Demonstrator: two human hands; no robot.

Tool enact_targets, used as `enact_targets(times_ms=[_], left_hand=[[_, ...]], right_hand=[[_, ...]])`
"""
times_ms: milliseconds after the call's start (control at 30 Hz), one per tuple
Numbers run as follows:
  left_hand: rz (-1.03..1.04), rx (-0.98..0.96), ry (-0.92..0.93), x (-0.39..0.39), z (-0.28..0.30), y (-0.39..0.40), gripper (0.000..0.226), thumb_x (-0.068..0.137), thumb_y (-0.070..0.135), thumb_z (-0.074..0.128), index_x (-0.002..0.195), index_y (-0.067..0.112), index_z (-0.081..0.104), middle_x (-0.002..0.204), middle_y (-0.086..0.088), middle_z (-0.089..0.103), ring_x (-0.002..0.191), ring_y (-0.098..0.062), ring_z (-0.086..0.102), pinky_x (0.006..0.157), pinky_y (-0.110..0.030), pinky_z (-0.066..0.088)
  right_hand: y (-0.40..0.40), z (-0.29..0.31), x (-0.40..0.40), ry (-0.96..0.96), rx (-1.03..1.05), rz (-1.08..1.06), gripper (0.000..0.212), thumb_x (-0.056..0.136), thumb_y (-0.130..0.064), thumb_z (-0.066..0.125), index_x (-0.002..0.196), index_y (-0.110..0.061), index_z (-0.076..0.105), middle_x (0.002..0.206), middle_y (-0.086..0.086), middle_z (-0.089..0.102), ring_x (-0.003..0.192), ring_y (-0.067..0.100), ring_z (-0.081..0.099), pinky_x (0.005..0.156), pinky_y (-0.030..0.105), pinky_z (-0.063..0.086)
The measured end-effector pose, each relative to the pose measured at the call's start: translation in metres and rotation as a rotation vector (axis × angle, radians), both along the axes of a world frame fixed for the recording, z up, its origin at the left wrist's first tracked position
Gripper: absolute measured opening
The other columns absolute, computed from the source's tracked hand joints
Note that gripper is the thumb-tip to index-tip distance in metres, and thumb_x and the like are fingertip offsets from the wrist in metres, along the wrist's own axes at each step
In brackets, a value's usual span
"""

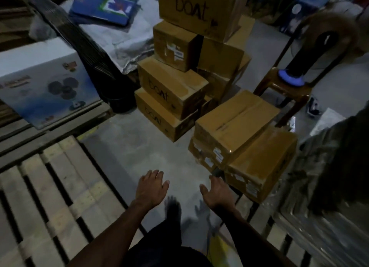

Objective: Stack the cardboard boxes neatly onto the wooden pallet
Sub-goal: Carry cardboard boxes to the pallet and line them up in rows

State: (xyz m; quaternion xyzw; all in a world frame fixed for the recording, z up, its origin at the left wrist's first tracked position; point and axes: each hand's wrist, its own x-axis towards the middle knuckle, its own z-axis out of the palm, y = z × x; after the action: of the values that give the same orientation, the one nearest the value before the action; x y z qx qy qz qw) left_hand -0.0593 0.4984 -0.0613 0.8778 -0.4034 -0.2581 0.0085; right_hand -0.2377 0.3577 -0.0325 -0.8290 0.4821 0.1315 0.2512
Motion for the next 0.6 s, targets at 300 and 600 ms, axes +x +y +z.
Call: enact_targets(times_ms=[300,600], left_hand=[[0.004,-0.063,-0.108,0.124,0.051,-0.150,0.068,0.096,0.051,0.015,0.147,0.013,0.039,0.153,-0.008,0.039,0.140,-0.026,0.034,0.114,-0.038,0.027],[0.209,-0.067,-0.122,0.219,0.041,-0.249,0.082,0.086,0.056,0.007,0.146,0.012,0.039,0.151,-0.008,0.041,0.139,-0.026,0.037,0.112,-0.037,0.031]], right_hand=[[-0.147,0.042,0.130,-0.101,0.046,0.000,0.069,0.095,-0.058,0.043,0.146,-0.011,0.042,0.145,0.015,0.049,0.132,0.034,0.047,0.111,0.045,0.038],[-0.290,0.036,0.260,-0.175,0.074,0.134,0.053,0.098,-0.047,0.050,0.141,-0.017,0.047,0.141,0.007,0.051,0.130,0.027,0.047,0.109,0.042,0.039]])
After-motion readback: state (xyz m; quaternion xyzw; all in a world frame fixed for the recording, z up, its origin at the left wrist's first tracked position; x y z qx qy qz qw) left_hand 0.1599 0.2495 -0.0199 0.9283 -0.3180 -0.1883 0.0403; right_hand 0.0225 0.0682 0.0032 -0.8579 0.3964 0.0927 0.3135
